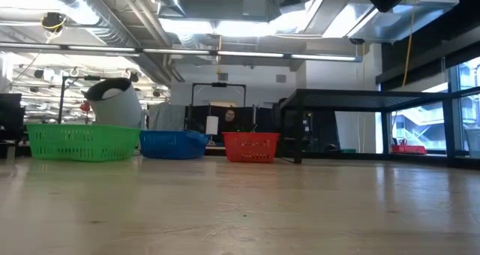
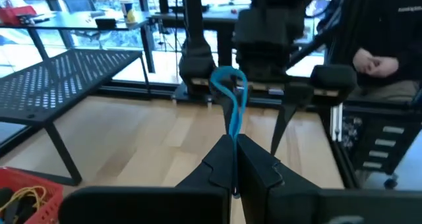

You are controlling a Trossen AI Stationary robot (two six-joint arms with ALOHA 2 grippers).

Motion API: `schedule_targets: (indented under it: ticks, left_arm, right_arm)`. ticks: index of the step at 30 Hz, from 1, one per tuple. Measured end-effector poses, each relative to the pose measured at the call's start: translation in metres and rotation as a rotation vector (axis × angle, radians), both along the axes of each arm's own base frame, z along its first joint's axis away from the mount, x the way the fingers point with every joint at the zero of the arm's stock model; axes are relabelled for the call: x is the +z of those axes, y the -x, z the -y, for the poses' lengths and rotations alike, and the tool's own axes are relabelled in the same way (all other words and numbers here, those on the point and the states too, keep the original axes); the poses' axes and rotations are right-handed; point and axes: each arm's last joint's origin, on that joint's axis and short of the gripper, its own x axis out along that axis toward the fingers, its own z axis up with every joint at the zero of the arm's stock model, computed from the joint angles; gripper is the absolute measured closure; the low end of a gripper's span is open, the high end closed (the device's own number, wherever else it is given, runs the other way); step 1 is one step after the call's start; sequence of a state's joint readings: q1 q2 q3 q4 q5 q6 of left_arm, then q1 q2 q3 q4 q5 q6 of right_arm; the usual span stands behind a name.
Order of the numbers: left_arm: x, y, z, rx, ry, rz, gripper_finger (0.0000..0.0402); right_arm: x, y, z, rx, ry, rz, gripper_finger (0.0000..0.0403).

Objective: Pick & Place Office Desk Supplies
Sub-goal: Put the blue rubber band into the red bin

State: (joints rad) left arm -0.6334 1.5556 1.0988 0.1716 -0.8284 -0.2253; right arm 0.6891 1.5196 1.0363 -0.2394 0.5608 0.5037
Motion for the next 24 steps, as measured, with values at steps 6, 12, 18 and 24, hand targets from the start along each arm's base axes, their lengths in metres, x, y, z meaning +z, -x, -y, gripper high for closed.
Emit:
schedule_targets:
  ticks: [6,12,18,24]
  left_arm:
    - [0.002,-0.003,-0.008,0.101,-0.014,0.024,0.0396]
    - [-0.003,-0.014,-0.035,0.256,-0.040,-0.008,0.0396]
    - [-0.009,-0.030,-0.080,0.418,-0.015,-0.046,0.0395]
    - [-0.013,-0.043,-0.137,0.586,0.001,-0.069,0.0395]
  right_arm:
    - [0.000,0.000,0.000,0.008,0.010,0.002,0.0195]
    - [0.000,0.000,0.000,0.008,0.009,0.003,0.0196]
    - [0.000,0.000,0.000,0.008,0.009,0.003,0.0196]
    - [0.000,0.000,0.000,0.011,0.013,0.003,0.0196]
